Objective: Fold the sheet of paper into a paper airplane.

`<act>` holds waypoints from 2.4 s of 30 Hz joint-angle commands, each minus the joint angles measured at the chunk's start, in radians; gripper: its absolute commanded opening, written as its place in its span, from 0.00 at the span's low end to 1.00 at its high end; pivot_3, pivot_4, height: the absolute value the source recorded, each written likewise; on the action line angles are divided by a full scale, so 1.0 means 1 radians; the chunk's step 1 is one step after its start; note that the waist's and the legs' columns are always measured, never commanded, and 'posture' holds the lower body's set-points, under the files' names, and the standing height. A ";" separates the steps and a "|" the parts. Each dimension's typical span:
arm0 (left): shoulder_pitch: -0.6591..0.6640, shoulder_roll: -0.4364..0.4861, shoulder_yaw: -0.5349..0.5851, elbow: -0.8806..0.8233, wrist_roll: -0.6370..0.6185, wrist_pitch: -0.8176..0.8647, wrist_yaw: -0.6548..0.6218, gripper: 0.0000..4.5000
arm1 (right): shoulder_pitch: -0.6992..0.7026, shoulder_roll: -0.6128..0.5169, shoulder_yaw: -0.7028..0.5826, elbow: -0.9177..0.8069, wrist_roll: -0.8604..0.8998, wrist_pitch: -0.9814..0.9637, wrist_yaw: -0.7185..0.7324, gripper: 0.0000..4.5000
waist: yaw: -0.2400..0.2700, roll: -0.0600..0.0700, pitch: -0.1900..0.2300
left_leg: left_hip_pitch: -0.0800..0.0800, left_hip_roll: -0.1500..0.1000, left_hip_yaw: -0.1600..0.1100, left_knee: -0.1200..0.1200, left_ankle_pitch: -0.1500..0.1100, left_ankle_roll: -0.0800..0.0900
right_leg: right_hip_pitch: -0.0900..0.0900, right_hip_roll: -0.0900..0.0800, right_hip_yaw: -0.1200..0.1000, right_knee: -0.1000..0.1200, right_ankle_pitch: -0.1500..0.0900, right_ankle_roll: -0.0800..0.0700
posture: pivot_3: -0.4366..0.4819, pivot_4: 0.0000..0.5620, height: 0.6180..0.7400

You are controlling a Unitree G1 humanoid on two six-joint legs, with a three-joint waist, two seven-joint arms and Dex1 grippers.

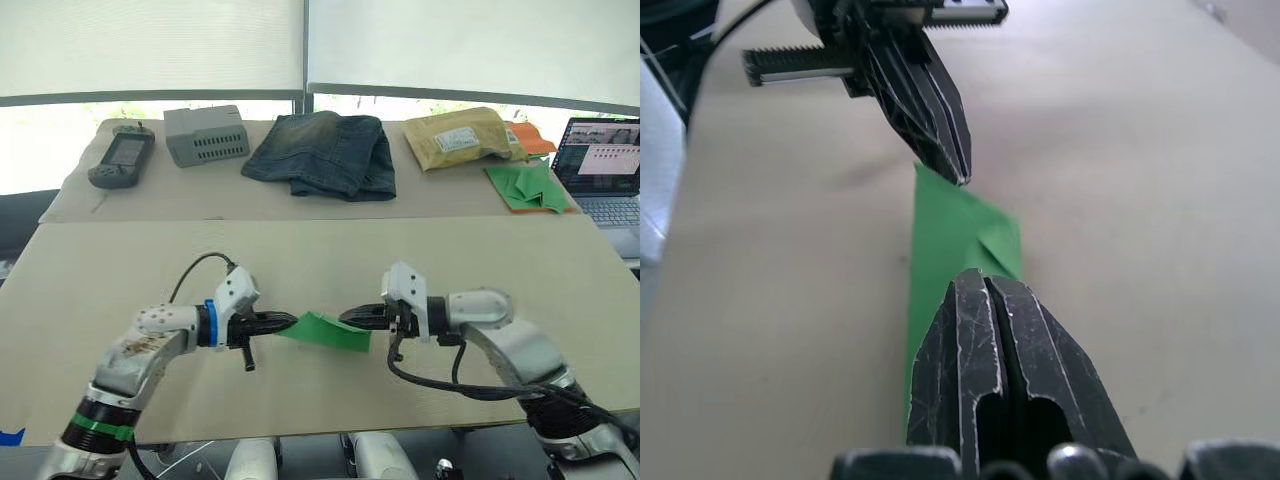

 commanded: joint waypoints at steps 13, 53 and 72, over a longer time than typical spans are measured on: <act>0.107 0.148 0.119 -0.132 -0.144 0.097 -0.068 0.00 | -0.063 0.003 0.106 0.033 -0.106 0.084 -0.099 0.00 | 0.003 0.000 0.000 | -0.005 0.000 0.001 0.000 0.000 0.000 | -0.007 0.000 0.000 0.001 -0.001 -0.001 | 0.48 0.27 0.91; 0.068 0.147 0.016 -0.086 -0.032 0.063 -0.016 0.00 | -0.235 0.099 0.137 0.048 -0.076 0.454 -0.247 0.51 | 0.003 0.000 0.000 | -0.011 0.000 0.001 0.000 0.000 0.000 | -0.013 0.000 0.000 0.003 0.000 -0.002 | 0.48 0.27 0.91; -0.004 0.114 -0.042 -0.009 0.005 0.014 -0.043 0.00 | -0.244 -0.101 -0.147 0.232 -0.054 0.430 -0.245 0.01 | 0.008 -0.001 0.000 | -0.013 -0.002 0.000 0.002 0.000 0.000 | -0.013 -0.002 0.000 0.002 0.000 -0.001 | 0.48 0.27 0.91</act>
